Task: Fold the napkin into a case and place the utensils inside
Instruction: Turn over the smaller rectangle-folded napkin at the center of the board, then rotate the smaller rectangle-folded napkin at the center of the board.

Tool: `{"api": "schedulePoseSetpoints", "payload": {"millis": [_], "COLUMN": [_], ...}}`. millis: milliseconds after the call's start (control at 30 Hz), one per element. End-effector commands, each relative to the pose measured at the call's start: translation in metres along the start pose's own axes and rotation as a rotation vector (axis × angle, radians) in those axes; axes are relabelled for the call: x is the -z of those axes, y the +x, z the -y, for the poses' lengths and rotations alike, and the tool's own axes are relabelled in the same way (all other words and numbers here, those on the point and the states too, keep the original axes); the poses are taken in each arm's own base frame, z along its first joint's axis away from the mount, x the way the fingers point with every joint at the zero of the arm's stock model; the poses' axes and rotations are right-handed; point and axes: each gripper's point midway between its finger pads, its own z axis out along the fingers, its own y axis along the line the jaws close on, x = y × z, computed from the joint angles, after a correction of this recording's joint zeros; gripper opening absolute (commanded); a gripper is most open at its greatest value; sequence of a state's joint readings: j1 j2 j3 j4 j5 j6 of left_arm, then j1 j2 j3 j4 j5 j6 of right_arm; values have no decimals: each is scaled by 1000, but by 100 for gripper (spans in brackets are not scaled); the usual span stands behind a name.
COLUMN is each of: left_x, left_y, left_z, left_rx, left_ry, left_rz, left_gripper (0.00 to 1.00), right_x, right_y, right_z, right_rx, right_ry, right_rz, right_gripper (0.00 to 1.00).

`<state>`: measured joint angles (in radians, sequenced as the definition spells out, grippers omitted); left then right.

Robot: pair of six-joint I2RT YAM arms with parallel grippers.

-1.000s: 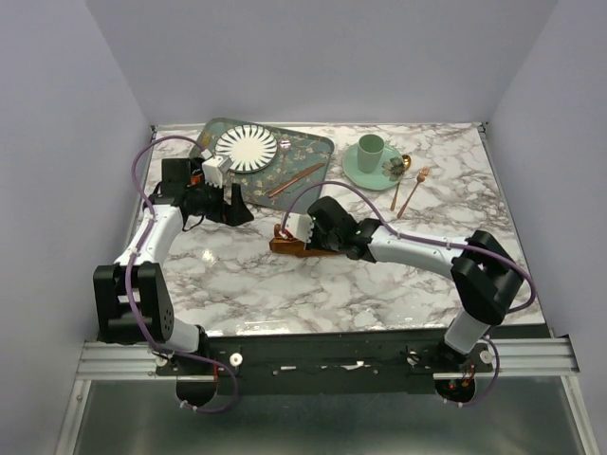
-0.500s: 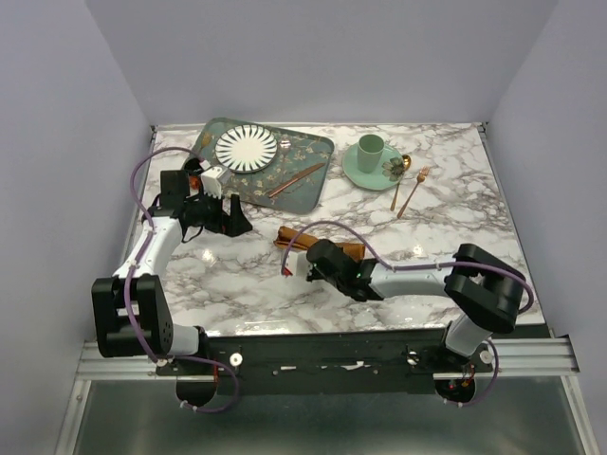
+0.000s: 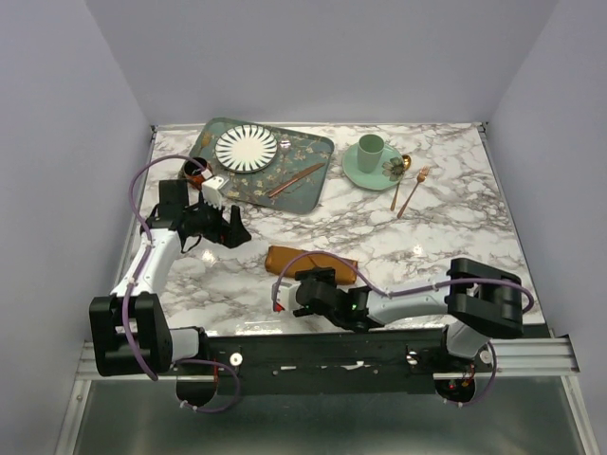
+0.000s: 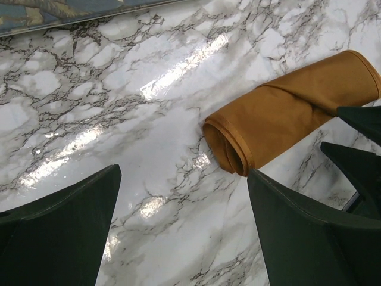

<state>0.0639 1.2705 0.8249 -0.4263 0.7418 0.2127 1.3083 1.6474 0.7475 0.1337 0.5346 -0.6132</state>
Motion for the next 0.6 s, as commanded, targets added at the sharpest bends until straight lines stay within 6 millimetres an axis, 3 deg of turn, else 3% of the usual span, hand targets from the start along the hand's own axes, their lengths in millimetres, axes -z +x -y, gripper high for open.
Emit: {"api": "schedulePoseSetpoints", "payload": {"millis": [0,100,167,200,233,267,300,333,367,400,467,567], "left_x": [9,8,7,2,0,-4,-8,-11,-14,-20,-25,-36], "left_y": [0,9,11,12,12,13,17,18,19,24,27,33], "left_z": [7,18,25,35,38,49,53,58,63,71,74,78], "left_rx": [-79,-117,-141,-169,-184,-207,-207,-215,-216,-225,-226,-225], "left_ry": [33,86,108,128,138,168,188,208,226,253,264,286], "left_rz": [-41,-118,-148,-168,-176,-194,-215,-229,-246,-274,-292,-334], "left_gripper": [99,99,91,89,86,76,68,59,44,38,30,27], "right_x": [28,54,69,73,72,75,79,74,73,75,72,65], "right_y": [-4,-12,-6,-6,1,18,17,34,43,42,48,49], "right_z": [-2,2,18,13,28,23,19,29,31,32,41,33], "right_rx": [-100,-139,-214,-242,-297,-311,-337,-380,-375,-381,-368,-338], "right_ry": [-93,-174,-219,-300,-315,-369,-443,-435,-437,-463,-460,-504], "right_rz": [-1,56,54,66,41,-10,22,-3,-10,16,21,21], "right_gripper": [80,85,84,84,79,77,75,65,61,58,50,44]}}
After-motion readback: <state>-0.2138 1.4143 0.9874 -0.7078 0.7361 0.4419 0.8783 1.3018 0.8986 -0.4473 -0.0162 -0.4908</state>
